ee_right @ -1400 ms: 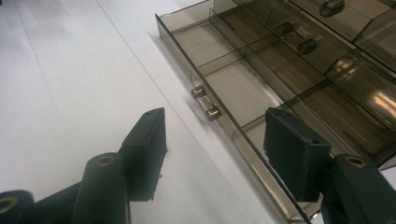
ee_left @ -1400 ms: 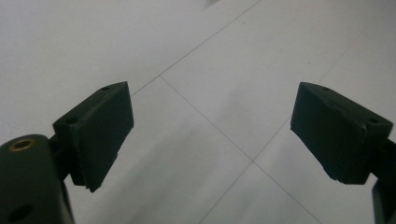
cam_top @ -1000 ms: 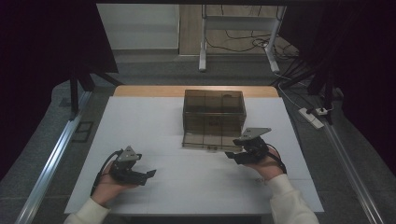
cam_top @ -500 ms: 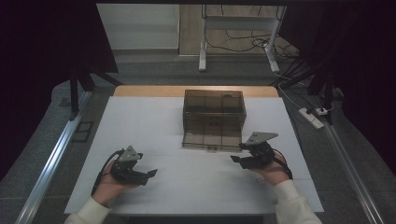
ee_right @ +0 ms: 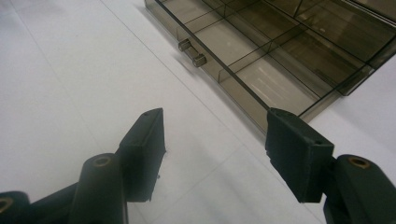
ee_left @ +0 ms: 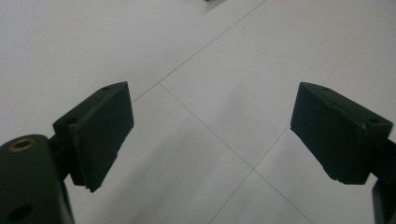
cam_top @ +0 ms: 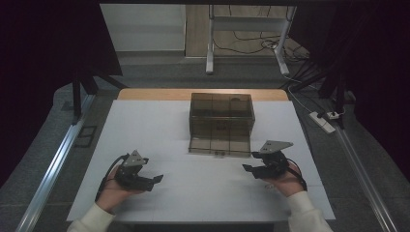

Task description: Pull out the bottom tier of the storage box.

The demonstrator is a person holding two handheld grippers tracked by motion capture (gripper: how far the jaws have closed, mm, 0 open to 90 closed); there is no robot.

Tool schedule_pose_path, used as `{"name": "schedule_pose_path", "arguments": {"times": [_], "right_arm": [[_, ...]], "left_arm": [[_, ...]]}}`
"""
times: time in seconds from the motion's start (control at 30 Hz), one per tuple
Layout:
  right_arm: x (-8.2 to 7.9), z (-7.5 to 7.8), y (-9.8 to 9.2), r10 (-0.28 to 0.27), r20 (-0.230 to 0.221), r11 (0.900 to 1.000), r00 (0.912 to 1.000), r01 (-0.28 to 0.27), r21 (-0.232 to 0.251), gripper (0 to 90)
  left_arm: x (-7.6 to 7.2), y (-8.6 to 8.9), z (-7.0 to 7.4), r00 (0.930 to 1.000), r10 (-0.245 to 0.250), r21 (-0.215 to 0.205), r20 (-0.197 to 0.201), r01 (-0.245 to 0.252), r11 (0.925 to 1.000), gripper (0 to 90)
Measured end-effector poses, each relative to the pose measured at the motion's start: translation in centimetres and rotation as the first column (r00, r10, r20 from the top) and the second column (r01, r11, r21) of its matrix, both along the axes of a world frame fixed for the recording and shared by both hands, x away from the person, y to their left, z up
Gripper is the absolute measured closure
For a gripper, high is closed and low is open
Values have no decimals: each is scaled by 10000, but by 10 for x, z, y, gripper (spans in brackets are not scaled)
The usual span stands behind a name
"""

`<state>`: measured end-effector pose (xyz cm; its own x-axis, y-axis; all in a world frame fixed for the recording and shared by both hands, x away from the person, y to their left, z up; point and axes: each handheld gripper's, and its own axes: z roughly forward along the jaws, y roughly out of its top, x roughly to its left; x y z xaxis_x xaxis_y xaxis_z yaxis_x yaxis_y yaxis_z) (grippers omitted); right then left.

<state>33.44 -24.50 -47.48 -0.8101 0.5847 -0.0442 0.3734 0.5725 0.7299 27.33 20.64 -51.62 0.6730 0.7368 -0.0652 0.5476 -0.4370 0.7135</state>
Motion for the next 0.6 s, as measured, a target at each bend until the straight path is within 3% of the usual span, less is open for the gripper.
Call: {"name": "schedule_pose_path", "arguments": {"times": [0.6], "right_arm": [[-10,1,-14,-224,-253,9997,9994,221,-146,369]], "left_arm": [[0,-1,0,10000,-17,24,9,17,10000,125]]}}
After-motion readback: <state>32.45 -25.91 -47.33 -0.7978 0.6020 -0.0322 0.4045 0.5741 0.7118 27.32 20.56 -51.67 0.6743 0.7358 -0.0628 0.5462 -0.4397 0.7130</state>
